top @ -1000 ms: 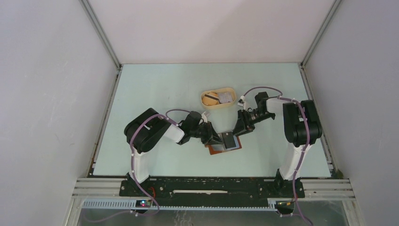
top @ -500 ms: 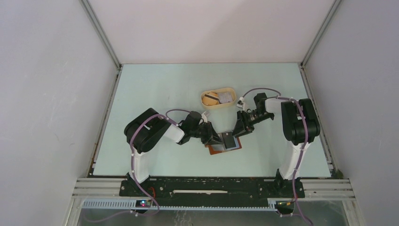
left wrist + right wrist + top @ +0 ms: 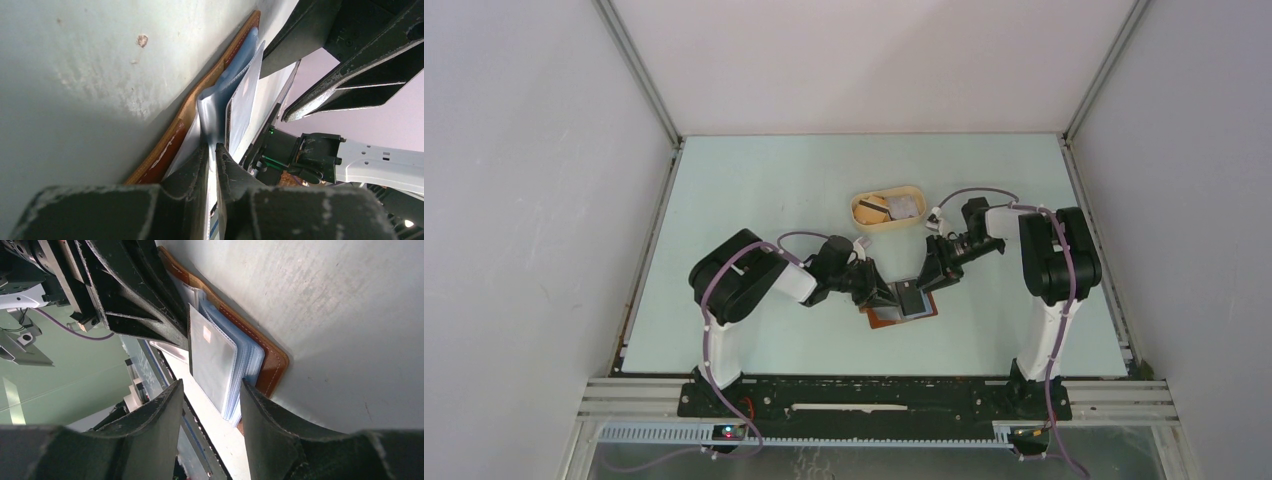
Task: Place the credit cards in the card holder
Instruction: Turn over the card slot in the card holder.
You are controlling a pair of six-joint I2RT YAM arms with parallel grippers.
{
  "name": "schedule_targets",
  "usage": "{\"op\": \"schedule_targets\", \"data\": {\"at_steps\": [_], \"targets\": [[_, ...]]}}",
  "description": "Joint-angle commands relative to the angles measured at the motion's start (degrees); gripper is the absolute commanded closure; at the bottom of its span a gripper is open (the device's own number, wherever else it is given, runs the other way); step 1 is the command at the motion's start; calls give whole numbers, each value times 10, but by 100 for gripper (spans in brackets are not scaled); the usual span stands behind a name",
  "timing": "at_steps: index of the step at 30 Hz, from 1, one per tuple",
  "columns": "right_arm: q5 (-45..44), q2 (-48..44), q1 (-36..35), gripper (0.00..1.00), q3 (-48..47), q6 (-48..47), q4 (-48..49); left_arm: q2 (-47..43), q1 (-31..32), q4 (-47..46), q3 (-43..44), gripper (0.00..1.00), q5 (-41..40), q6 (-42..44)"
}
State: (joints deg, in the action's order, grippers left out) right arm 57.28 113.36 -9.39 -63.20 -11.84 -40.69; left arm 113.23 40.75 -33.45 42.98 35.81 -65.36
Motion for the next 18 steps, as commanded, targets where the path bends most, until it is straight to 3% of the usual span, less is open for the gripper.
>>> {"op": "schedule_targets", "data": {"at_steps": [1, 18], "targets": [[-3, 8, -11, 46, -13, -9, -7, 22, 9, 49, 8, 84, -24, 33], [84, -13, -11, 47, -16, -34, -25, 25, 9, 53, 13, 84, -22, 34]]}}
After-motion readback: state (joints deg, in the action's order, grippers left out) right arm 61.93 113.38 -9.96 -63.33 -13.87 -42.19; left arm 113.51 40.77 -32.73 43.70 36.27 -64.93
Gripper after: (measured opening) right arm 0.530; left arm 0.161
